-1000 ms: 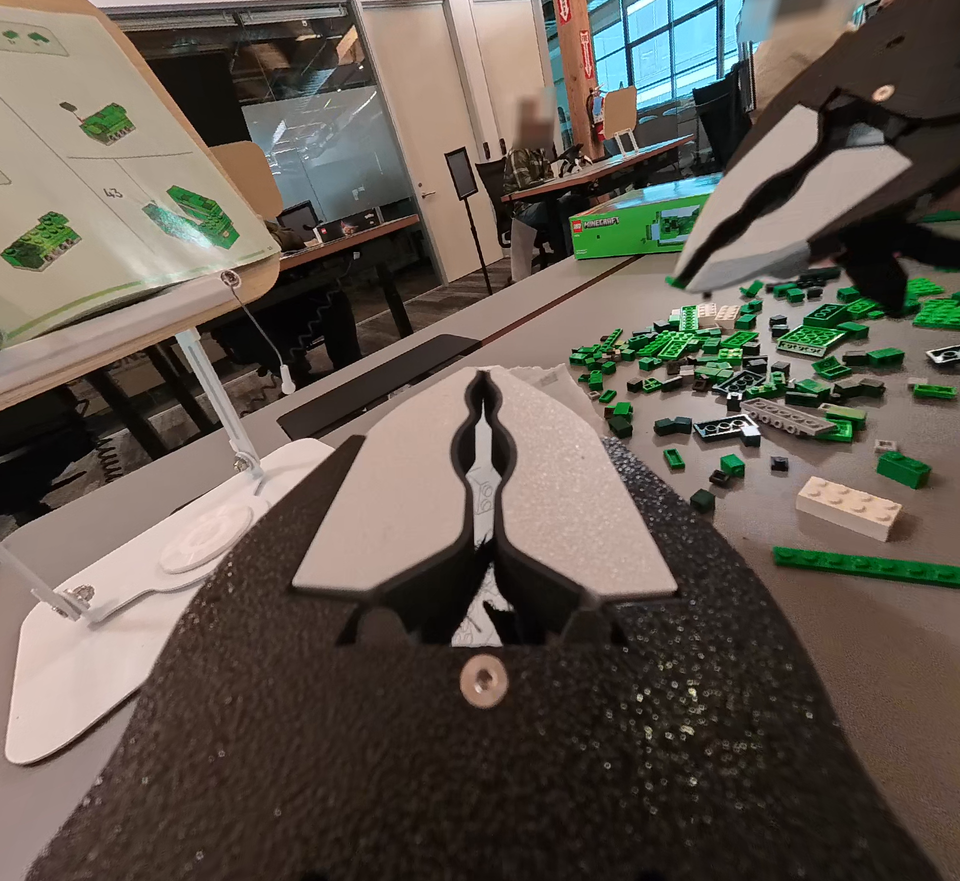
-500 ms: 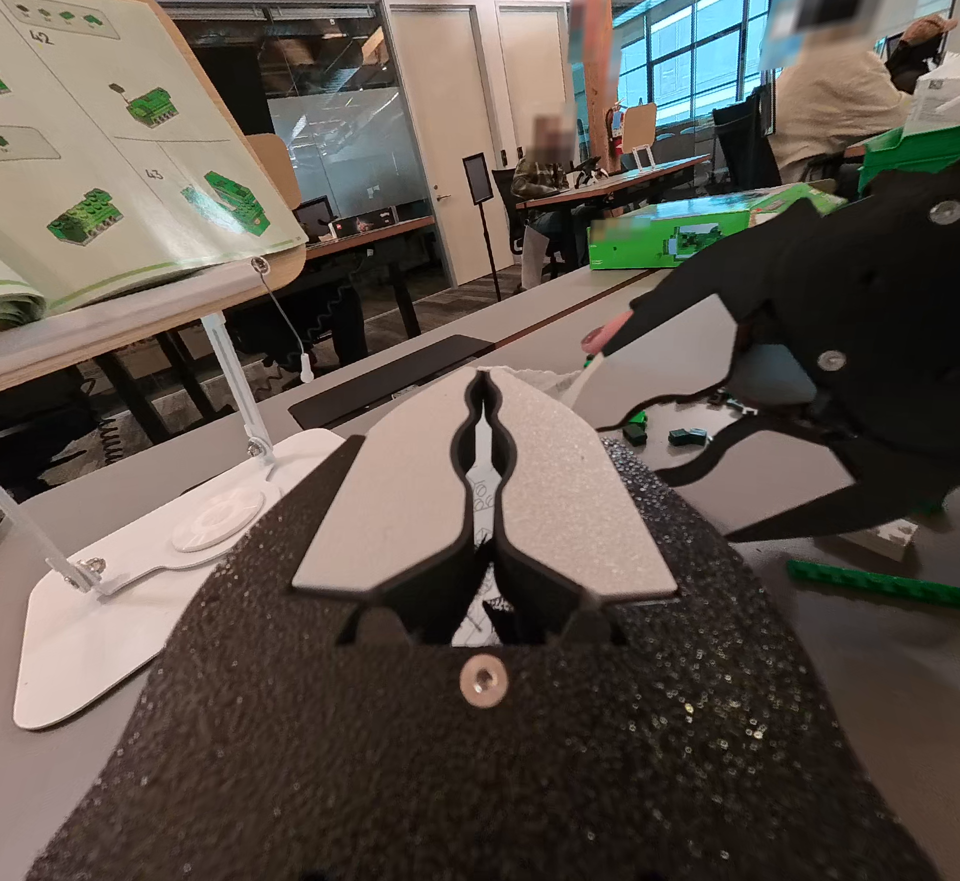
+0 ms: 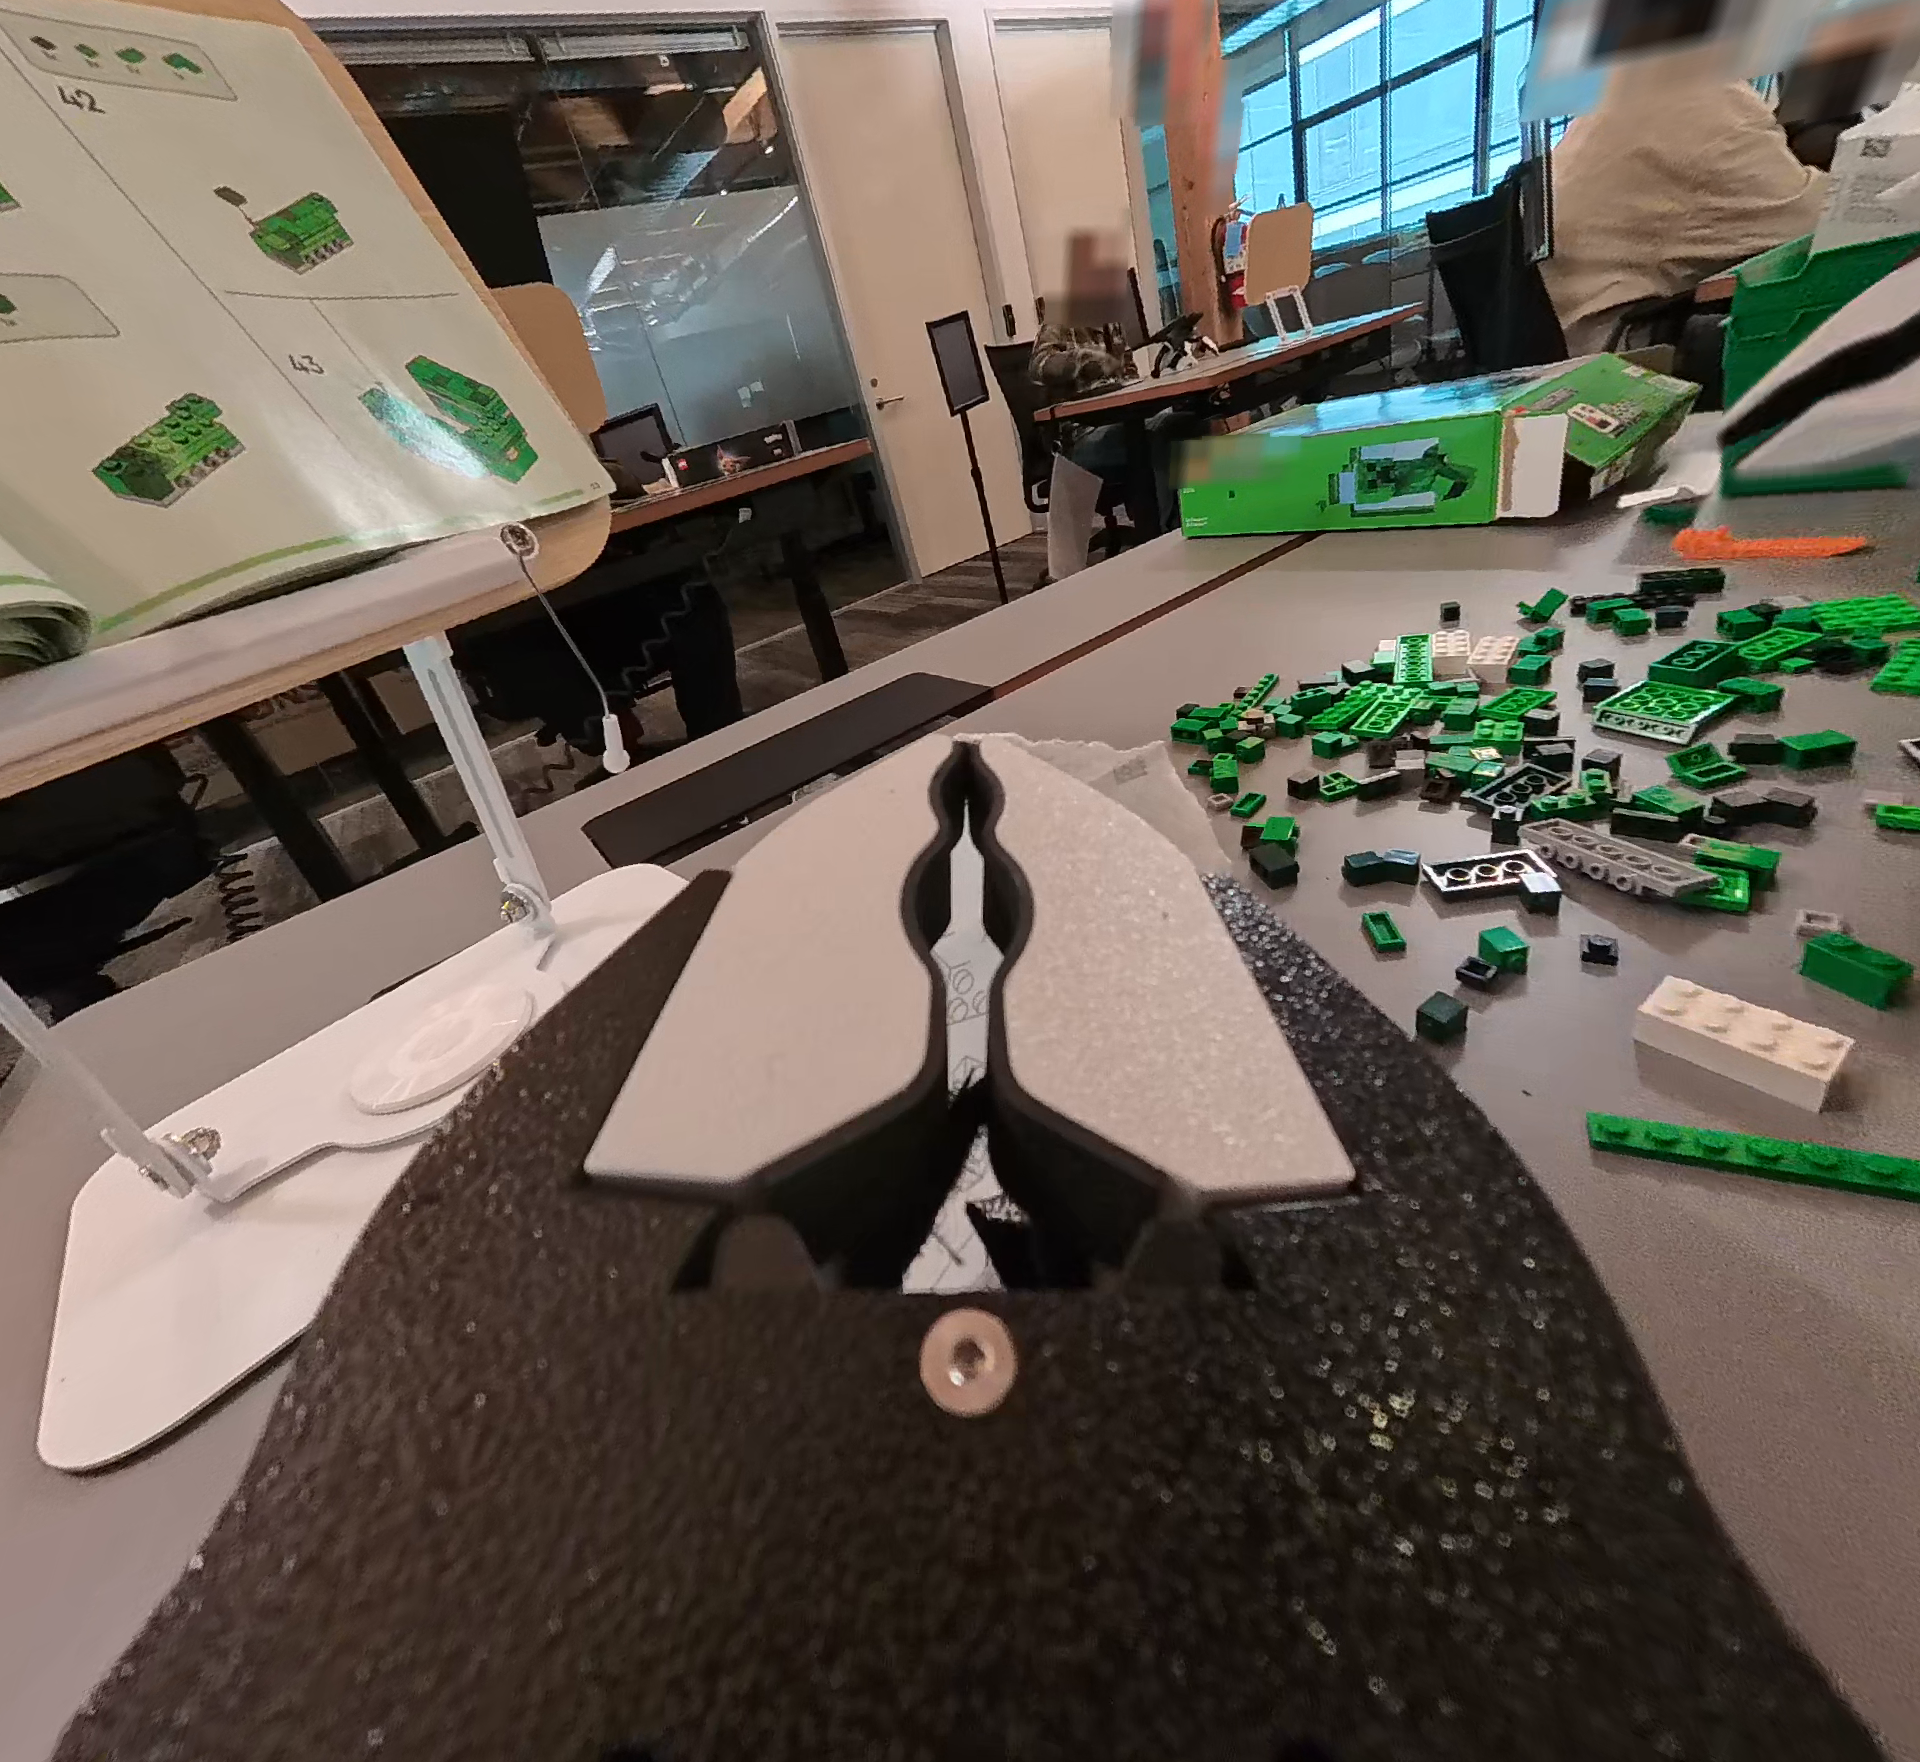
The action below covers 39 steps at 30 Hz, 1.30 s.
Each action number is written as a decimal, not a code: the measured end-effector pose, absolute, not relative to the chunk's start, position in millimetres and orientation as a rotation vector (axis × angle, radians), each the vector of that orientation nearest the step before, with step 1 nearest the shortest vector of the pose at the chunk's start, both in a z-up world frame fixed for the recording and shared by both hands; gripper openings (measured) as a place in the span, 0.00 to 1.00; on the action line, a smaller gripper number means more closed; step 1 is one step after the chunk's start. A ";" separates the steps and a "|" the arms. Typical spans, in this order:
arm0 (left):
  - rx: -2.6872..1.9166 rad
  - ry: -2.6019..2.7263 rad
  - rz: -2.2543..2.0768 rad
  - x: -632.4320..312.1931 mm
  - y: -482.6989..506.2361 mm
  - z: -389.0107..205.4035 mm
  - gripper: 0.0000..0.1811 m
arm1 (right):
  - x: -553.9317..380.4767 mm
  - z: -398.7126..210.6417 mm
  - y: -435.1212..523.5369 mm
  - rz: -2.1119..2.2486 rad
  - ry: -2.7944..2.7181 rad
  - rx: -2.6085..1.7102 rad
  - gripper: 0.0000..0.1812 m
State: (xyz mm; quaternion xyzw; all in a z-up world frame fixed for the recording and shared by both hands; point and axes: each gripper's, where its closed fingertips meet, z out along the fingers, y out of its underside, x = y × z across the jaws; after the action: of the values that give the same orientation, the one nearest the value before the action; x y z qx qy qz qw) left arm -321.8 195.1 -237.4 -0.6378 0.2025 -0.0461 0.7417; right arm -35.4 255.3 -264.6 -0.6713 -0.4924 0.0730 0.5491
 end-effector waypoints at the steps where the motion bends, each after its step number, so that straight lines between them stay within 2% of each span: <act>1: -1.397 0.447 -0.100 -321.3 195.2 -237.8 0.00 | -12.8 -262.9 259.9 0.183 -1.102 -1.634 0.08; 6: -1.399 0.474 -0.102 -316.9 195.3 -240.5 0.00 | 38.1 -288.4 273.3 0.241 -1.135 -1.846 0.06; 17: -1.398 0.498 -0.100 -315.5 194.7 -241.9 0.00 | 6.6 -344.7 326.3 0.238 -1.727 -1.914 0.11; 23: -1.397 0.503 -0.107 -314.3 195.0 -242.4 0.00 | 10.3 -357.1 321.1 0.253 -1.958 -1.939 0.13; 24: -1.397 0.505 -0.110 -313.9 195.1 -242.7 0.00 | 12.6 -355.4 314.8 0.290 -2.003 -1.960 0.09; 26: -1.397 0.507 -0.113 -313.3 195.2 -242.9 0.00 | 11.6 -347.0 313.7 0.344 -2.000 -1.988 0.08; 30: -1.399 0.514 -0.119 -311.9 195.3 -243.6 0.00 | 5.5 -347.0 337.2 0.228 -2.004 -1.937 0.07; 36: -1.400 0.517 -0.121 -312.1 195.2 -243.8 0.00 | -2.0 -362.5 338.6 0.218 -2.119 -1.996 0.11; 39: -1.401 0.516 -0.124 -311.9 195.2 -243.7 0.00 | 0.5 -362.5 338.3 0.176 -2.150 -1.996 0.08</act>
State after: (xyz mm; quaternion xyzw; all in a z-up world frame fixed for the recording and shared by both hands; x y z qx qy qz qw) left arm -311.9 195.2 -243.7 -0.6368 0.2345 -0.0563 0.7323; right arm 0.5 338.3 -362.5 -0.6757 -0.7278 0.0595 0.1010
